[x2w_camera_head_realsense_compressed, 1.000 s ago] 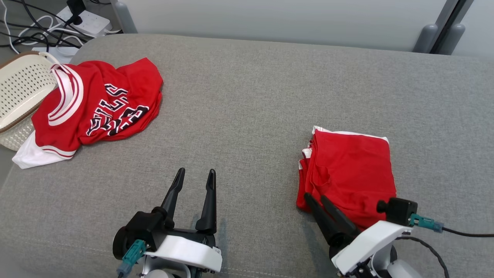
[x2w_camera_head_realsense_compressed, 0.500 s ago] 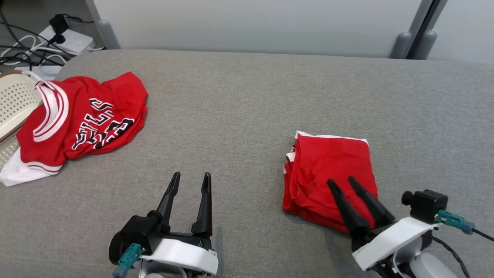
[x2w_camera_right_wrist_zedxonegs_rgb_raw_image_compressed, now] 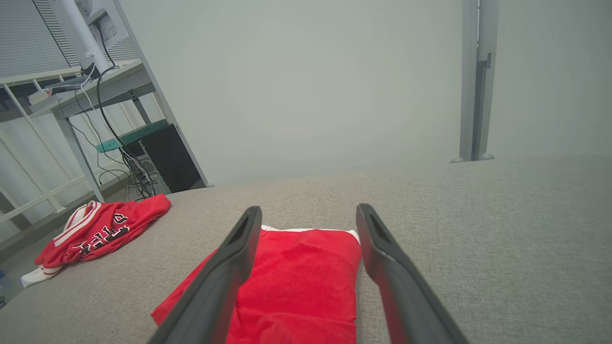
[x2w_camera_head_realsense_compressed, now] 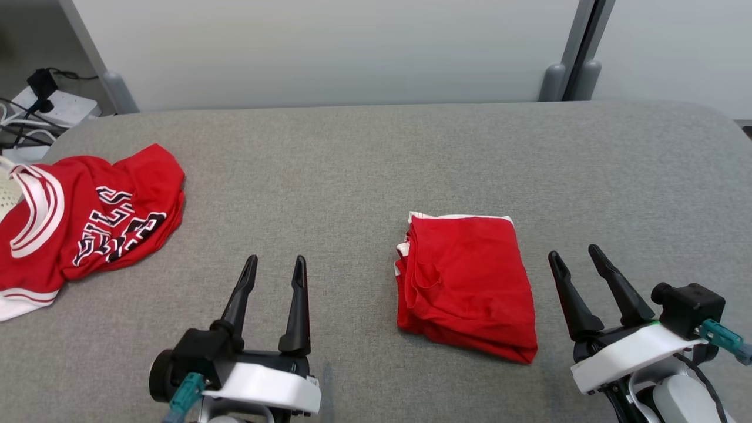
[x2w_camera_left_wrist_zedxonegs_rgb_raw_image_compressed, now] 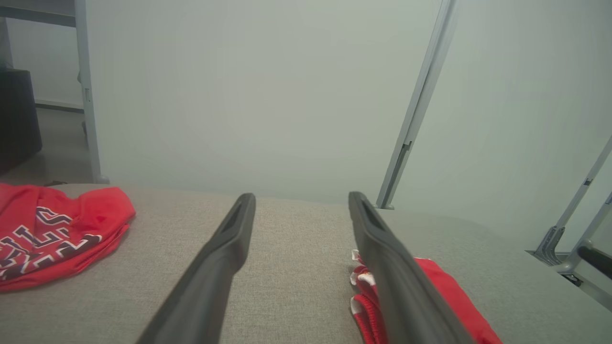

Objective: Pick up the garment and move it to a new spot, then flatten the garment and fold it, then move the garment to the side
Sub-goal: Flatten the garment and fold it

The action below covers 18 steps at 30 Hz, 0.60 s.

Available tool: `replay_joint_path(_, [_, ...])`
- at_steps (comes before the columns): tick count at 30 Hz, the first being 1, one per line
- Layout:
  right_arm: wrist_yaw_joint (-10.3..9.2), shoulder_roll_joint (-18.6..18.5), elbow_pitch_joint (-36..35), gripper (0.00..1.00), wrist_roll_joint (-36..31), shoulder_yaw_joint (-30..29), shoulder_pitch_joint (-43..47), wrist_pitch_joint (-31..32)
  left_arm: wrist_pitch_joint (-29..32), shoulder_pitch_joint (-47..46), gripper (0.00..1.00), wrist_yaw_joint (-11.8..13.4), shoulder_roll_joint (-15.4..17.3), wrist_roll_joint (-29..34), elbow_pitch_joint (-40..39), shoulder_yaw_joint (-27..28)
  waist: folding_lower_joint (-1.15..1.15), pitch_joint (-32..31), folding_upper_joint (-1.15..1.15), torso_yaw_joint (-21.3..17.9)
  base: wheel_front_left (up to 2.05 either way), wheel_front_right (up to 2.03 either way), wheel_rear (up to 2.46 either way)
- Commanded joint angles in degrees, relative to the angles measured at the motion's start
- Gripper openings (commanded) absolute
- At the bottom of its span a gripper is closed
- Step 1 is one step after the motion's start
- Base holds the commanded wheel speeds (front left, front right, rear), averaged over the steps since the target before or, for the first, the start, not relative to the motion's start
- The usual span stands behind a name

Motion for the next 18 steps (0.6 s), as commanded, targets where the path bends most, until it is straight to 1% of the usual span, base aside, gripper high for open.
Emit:
replay_joint_path(1, [0.08,-0.6,-1.4,1.0,-1.44,0.7,-0.65,-1.07,-0.34,-0.47,1.0,-0.06,0.17,2.24,-1.32,1.79,0.0,-0.8,0.0,-0.69,0.0,0.0,0.0])
replay_joint_path(9, [0.08,0.23,-3.98,1.0,-4.83,-4.78,3.22,-1.27,-0.34,2.44,1.0,-0.4,0.17,3.31,-1.06,2.96,0.0,-2.22,0.0,-1.51,0.0,0.0,0.0])
replay_joint_path(13, [0.08,0.16,-4.48,1.0,-6.37,-6.09,4.81,-1.28,-0.34,4.23,1.0,-0.25,0.17,3.33,-1.12,4.26,0.0,-2.78,0.0,-1.3,0.0,0.0,0.0])
replay_joint_path(18, [0.08,1.07,-5.07,1.0,-7.56,-8.84,7.42,-1.28,-0.34,6.65,1.0,-0.21,0.17,3.13,-1.26,5.73,0.0,-4.03,0.0,-0.76,0.0,0.0,0.0])
